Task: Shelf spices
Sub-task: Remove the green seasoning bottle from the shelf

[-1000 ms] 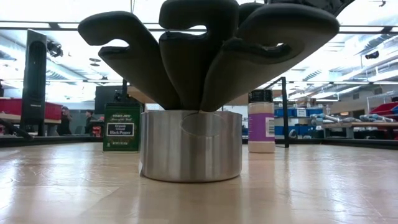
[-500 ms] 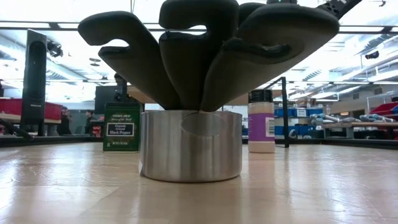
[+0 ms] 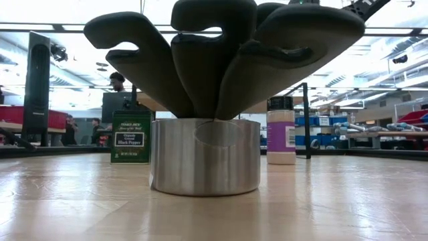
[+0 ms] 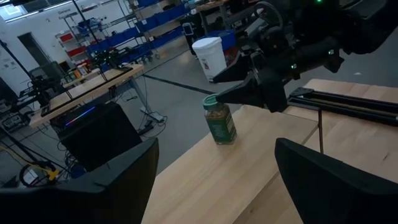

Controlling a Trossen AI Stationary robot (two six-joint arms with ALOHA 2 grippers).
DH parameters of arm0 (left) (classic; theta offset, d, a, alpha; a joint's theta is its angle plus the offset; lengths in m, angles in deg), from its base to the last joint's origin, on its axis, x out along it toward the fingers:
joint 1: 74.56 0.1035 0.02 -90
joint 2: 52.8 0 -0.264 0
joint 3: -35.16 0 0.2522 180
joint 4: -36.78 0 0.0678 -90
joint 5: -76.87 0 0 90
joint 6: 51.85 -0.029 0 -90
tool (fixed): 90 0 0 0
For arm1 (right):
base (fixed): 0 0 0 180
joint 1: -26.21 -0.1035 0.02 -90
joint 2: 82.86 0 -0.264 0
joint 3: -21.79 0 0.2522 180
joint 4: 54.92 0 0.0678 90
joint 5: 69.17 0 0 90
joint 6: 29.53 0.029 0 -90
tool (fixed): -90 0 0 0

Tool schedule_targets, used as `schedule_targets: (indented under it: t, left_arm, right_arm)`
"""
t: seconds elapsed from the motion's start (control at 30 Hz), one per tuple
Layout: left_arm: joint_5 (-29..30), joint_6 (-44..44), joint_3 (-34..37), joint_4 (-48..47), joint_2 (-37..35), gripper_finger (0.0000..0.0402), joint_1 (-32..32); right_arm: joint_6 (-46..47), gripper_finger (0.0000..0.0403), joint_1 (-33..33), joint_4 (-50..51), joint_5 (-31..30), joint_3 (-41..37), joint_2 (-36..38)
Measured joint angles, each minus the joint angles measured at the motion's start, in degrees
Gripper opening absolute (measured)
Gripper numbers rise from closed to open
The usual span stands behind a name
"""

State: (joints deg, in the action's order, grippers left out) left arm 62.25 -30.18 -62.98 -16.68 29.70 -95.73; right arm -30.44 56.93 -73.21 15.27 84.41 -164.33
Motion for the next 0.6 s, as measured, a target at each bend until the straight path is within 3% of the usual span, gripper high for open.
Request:
schedule_targets:
  t: [0.4, 0.6]
  left_arm:
    - [-0.1, 0.0, 0.0, 0.6, 0.0, 0.0325, 0.0]
    - [-0.3, 0.0, 0.0, 0.7, 0.0, 0.0325, 0.0]
  right_arm:
    - [3.9, 0.0399, -0.6, 1.8, -0.6, 0.0, 0.0]
    - [-2.1, 0.0392, -3.8, 0.8, -9.7, 0.0, 0.0]
